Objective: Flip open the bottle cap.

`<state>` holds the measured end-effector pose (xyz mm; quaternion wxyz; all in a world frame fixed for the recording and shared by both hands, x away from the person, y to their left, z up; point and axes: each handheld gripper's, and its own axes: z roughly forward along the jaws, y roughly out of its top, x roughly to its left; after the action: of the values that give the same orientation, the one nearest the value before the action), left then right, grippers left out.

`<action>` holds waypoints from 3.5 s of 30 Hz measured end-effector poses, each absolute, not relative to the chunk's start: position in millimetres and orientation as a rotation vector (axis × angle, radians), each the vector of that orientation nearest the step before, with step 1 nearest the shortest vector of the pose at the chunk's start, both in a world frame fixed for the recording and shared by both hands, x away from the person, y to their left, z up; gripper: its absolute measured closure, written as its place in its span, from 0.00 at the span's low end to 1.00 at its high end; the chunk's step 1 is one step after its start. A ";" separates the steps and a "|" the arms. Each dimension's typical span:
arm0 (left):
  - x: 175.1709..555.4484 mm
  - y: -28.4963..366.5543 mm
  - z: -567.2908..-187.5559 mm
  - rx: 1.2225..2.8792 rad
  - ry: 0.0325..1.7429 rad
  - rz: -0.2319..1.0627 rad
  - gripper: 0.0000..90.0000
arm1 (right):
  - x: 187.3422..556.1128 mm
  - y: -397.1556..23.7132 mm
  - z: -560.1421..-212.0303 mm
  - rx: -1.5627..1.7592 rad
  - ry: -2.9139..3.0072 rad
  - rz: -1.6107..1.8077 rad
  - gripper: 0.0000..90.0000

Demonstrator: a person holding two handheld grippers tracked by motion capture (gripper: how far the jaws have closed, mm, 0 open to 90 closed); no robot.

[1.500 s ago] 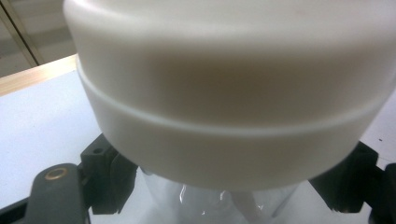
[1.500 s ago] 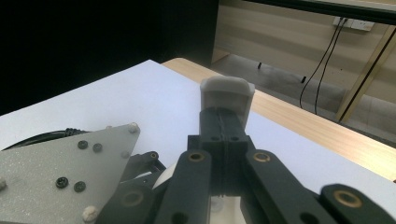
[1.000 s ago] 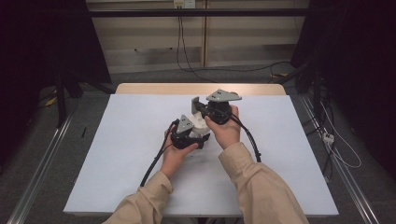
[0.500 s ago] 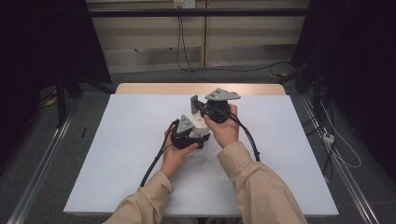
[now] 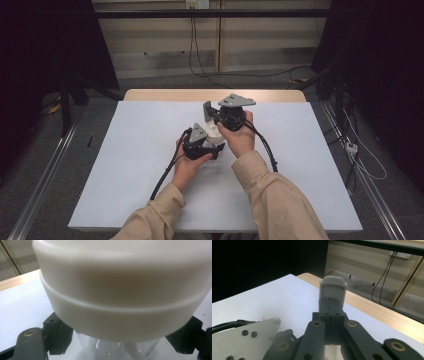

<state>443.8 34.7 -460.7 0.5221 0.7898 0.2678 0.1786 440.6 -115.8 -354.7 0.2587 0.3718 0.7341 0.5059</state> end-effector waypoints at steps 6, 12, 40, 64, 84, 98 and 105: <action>443.8 35.0 -460.5 1.899 0.638 0.431 0.21 | 441.8 -115.5 -355.0 1.009 1.987 1.373 1.00; 443.8 34.9 -460.6 1.900 0.638 0.431 0.21 | 442.9 -115.2 -355.0 1.010 1.989 1.378 1.00; 442.8 34.0 -460.9 1.895 0.653 0.429 0.21 | 447.8 -113.1 -355.3 1.026 1.989 1.385 1.00; 443.9 34.8 -460.5 1.905 0.641 0.440 0.21 | 455.7 -109.9 -359.7 1.031 2.007 1.372 1.00; 443.1 33.5 -460.6 1.913 0.637 0.456 0.21 | 460.6 -107.7 -365.8 1.038 2.027 1.358 1.00; 443.7 33.7 -460.5 1.913 0.639 0.453 0.20 | 462.3 -106.4 -366.6 1.033 2.028 1.372 1.00; 443.6 33.5 -460.5 1.915 0.641 0.457 0.20 | 463.2 -106.3 -366.8 1.030 2.027 1.368 1.00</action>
<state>443.6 33.5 -460.5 0.5103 0.7954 0.2662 0.1900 463.2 -106.3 -366.8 0.2417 0.3767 0.7412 0.5002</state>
